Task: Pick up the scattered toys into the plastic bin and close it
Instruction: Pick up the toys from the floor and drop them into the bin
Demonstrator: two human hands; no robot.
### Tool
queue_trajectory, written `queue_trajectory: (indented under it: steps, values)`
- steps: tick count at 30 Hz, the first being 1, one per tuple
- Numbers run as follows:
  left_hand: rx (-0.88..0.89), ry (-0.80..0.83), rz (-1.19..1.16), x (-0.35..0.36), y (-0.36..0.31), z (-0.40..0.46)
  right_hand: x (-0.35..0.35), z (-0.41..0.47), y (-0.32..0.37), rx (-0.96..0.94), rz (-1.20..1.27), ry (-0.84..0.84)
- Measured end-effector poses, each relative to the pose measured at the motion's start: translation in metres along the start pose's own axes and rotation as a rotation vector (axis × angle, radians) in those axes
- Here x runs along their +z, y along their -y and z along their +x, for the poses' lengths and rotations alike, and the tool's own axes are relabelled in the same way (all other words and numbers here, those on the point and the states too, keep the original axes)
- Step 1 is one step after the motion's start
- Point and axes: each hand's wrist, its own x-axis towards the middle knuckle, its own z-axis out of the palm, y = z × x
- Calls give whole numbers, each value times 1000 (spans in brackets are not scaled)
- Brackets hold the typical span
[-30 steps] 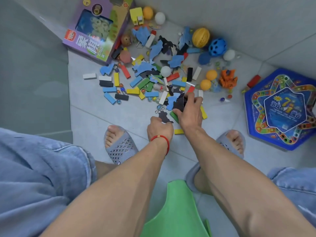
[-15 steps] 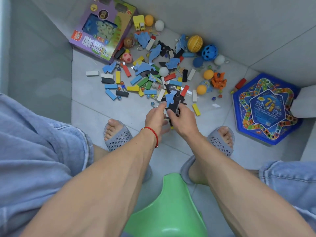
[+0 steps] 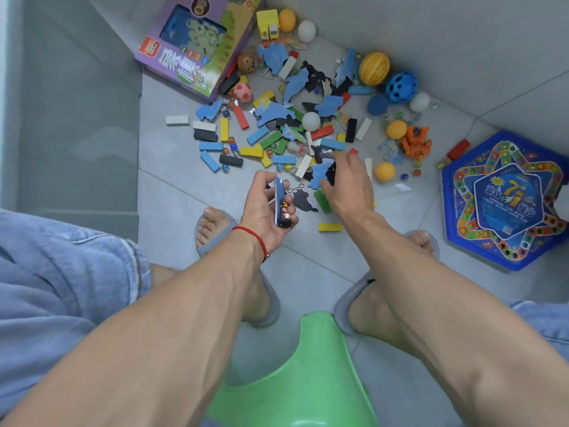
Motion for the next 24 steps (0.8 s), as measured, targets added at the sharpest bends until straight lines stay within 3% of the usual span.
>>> queue_trajectory:
  steps: [5, 12, 19, 24]
  values:
    - [-14, -41, -101, -7, 0, 3, 18, 32, -12, -94, -219, 42]
    - [-8, -306, -180, -24, -1, 11, 25, 42, -6, -36, -218, 65]
    - [31, -310, -155, -27, -6, 0, 16, 41, -10, 21, -101, 114]
    - [52, -310, -124, -31, -10, -12, 11, 30, -19, 126, 166, 115]
